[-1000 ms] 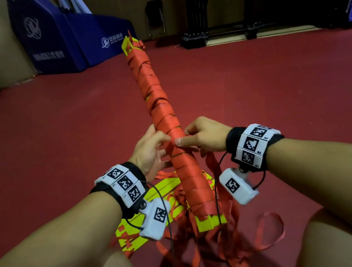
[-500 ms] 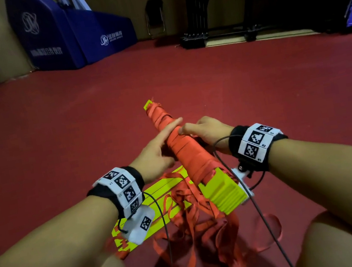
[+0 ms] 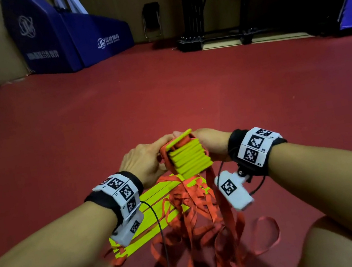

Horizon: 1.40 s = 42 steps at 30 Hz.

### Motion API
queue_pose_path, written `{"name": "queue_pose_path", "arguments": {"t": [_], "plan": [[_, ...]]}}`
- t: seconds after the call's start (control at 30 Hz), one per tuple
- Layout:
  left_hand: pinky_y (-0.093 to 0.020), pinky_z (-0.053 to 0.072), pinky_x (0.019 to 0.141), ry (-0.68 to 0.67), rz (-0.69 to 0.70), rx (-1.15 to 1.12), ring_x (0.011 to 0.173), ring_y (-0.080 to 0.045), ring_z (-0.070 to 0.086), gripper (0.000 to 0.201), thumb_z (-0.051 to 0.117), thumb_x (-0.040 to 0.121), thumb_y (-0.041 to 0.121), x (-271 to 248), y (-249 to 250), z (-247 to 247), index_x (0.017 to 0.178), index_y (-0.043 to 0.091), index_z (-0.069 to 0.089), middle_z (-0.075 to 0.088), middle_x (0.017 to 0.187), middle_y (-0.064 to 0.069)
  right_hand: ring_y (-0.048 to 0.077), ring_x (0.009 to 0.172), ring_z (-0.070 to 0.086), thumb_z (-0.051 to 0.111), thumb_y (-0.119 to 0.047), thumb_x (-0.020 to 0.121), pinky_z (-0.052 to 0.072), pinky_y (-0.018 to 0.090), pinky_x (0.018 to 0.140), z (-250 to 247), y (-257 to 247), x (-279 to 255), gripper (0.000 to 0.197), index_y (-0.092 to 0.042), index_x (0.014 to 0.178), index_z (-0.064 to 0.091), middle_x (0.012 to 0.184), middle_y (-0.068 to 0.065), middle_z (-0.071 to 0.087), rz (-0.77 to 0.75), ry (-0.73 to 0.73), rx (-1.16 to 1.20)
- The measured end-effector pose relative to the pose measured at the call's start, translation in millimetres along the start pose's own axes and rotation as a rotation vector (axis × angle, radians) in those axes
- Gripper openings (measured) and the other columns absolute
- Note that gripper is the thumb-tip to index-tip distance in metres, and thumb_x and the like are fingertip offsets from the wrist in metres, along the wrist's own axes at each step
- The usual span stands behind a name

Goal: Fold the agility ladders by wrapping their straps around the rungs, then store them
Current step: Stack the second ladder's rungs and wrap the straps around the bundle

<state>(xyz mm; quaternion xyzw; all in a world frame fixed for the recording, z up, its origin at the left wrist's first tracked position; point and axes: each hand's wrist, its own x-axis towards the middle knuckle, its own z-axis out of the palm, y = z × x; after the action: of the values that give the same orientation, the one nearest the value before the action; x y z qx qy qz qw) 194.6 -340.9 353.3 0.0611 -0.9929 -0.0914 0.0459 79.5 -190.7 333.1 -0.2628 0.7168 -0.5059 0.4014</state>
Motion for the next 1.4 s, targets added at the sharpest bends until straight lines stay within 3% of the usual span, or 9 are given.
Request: {"name": "queue_pose_path", "arguments": {"t": [0.1, 0.3, 0.5, 0.67, 0.9, 1.03, 1.17, 1.3, 1.4], "plan": [[-0.044, 0.046, 0.097, -0.072, -0.041, -0.1, 0.119, -0.04, 0.059, 0.086, 0.042, 0.072, 0.072, -1, -2, 7, 0.12, 0.005, 0.065, 0.065, 0.126, -0.018, 0.025, 0.044, 0.045, 0.05, -0.058, 0.08, 0.037, 0.031, 0.056, 5, -16, -18, 0.065, 0.005, 0.089, 0.061, 0.068, 0.023, 0.061, 0.0, -0.02, -0.028], [-0.047, 0.051, 0.097, 0.049, -0.038, -0.379, 0.116, -0.026, 0.064, 0.089, 0.048, 0.06, 0.099, 22, -31, 31, 0.122, 0.037, 0.065, 0.07, 0.122, 0.005, 0.018, 0.042, 0.045, 0.052, -0.019, 0.089, 0.039, 0.03, 0.054, -5, -21, -25, 0.029, -0.006, 0.068, 0.066, 0.062, 0.013, 0.062, -0.065, -0.017, -0.108], [-0.05, 0.051, 0.096, 0.109, -0.026, -0.538, 0.111, -0.025, 0.065, 0.071, 0.059, 0.065, 0.077, 16, -22, 23, 0.119, 0.031, 0.067, 0.072, 0.117, 0.001, 0.016, 0.042, 0.048, 0.075, -0.017, 0.086, 0.038, 0.024, 0.043, 0, -24, -23, 0.012, -0.009, 0.082, 0.067, 0.057, -0.001, 0.063, -0.153, 0.13, -0.577], [-0.042, 0.054, 0.088, 0.176, -0.108, -0.594, 0.098, -0.019, 0.07, 0.066, 0.06, 0.058, 0.072, 18, -19, 15, 0.105, 0.028, 0.074, 0.076, 0.096, 0.005, 0.02, 0.072, 0.058, 0.08, -0.027, 0.075, 0.044, 0.033, 0.063, -1, -31, -24, 0.026, -0.023, 0.089, 0.058, 0.085, 0.003, 0.068, -0.32, 0.338, -0.91], [-0.044, 0.054, 0.093, 0.124, -0.109, -0.688, 0.098, -0.013, 0.071, 0.055, 0.066, 0.054, 0.084, 17, -25, 20, 0.099, 0.053, 0.072, 0.077, 0.095, 0.015, 0.007, 0.058, 0.057, 0.064, -0.022, 0.095, 0.042, 0.026, 0.061, -8, -28, -24, 0.004, -0.022, 0.091, 0.061, 0.06, -0.014, 0.057, -0.436, 0.31, -0.864], [-0.047, 0.054, 0.095, 0.083, -0.106, -0.714, 0.099, -0.018, 0.072, 0.065, 0.063, 0.056, 0.09, 19, -31, 25, 0.103, 0.047, 0.073, 0.077, 0.098, 0.01, 0.016, 0.078, 0.051, 0.057, -0.019, 0.099, 0.035, 0.028, 0.072, -11, -23, -17, 0.01, -0.014, 0.097, 0.066, 0.082, -0.007, 0.055, -0.506, 0.312, -0.933], [-0.041, 0.054, 0.095, 0.069, -0.097, -0.768, 0.097, -0.015, 0.071, 0.05, 0.073, 0.064, 0.078, 20, -29, 23, 0.096, 0.04, 0.077, 0.078, 0.095, 0.01, 0.015, 0.09, 0.052, 0.058, -0.013, 0.097, 0.039, 0.027, 0.083, -17, -21, -10, 0.016, -0.014, 0.107, 0.072, 0.1, 0.002, 0.053, -0.541, 0.343, -0.911], [-0.019, 0.048, 0.08, 0.043, -0.048, -0.872, 0.079, 0.002, 0.064, 0.003, 0.075, 0.089, 0.027, 16, -20, 20, 0.087, 0.029, 0.074, 0.074, 0.085, 0.014, 0.017, 0.088, 0.061, 0.065, -0.012, 0.093, 0.047, 0.031, 0.084, -18, -21, -13, 0.024, -0.016, 0.116, 0.069, 0.095, -0.001, 0.066, -0.555, 0.38, -0.882], [-0.03, 0.051, 0.09, 0.032, -0.049, -0.945, 0.086, -0.006, 0.065, 0.012, 0.081, 0.083, 0.034, 17, -20, 23, 0.086, 0.025, 0.074, 0.075, 0.09, 0.007, 0.019, 0.09, 0.066, 0.07, -0.018, 0.089, 0.052, 0.039, 0.086, -21, -20, -14, 0.015, -0.024, 0.103, 0.07, 0.09, -0.007, 0.071, -0.515, 0.386, -0.898]]}}
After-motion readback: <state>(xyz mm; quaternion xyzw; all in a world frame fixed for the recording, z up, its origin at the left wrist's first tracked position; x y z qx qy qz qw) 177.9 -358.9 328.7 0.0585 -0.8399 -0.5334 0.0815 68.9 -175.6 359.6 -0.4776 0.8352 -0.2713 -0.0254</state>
